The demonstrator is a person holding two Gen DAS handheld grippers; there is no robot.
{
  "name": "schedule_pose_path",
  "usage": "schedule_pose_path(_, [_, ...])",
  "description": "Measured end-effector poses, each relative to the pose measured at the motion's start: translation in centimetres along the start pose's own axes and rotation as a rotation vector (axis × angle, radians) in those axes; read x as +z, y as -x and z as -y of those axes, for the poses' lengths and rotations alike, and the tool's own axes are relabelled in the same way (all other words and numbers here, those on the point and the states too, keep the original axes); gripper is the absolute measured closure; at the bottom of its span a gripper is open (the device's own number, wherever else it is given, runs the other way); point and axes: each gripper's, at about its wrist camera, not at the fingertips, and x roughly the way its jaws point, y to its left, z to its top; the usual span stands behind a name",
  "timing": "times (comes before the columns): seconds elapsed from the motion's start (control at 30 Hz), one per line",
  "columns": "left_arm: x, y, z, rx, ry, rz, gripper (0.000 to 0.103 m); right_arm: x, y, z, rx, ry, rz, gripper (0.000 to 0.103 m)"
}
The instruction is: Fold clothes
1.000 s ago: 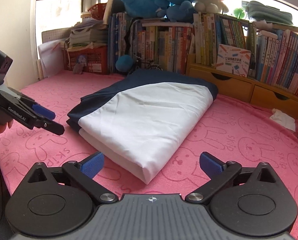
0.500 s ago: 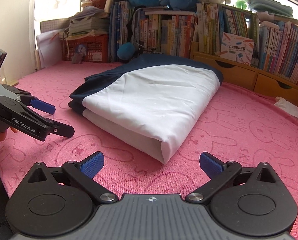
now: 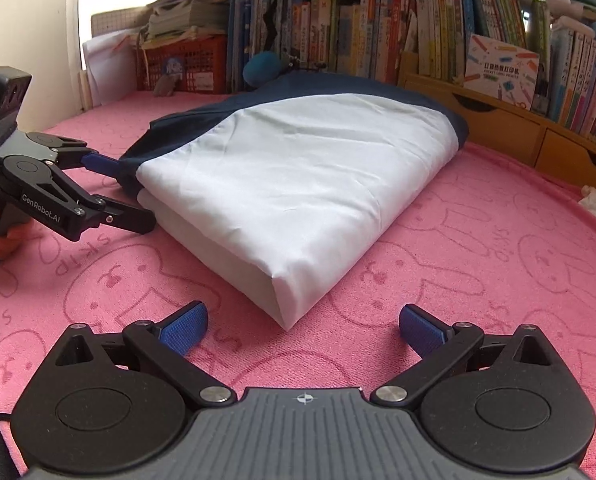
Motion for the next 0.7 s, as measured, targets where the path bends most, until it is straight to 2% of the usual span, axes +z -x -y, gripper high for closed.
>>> schedule_pose_path(0.7, [-0.35, -0.28, -0.32, -0.005, 0.004, 0.000, 0.000, 0.09, -0.10, 0.17, 0.012, -0.004, -0.007, 0.000])
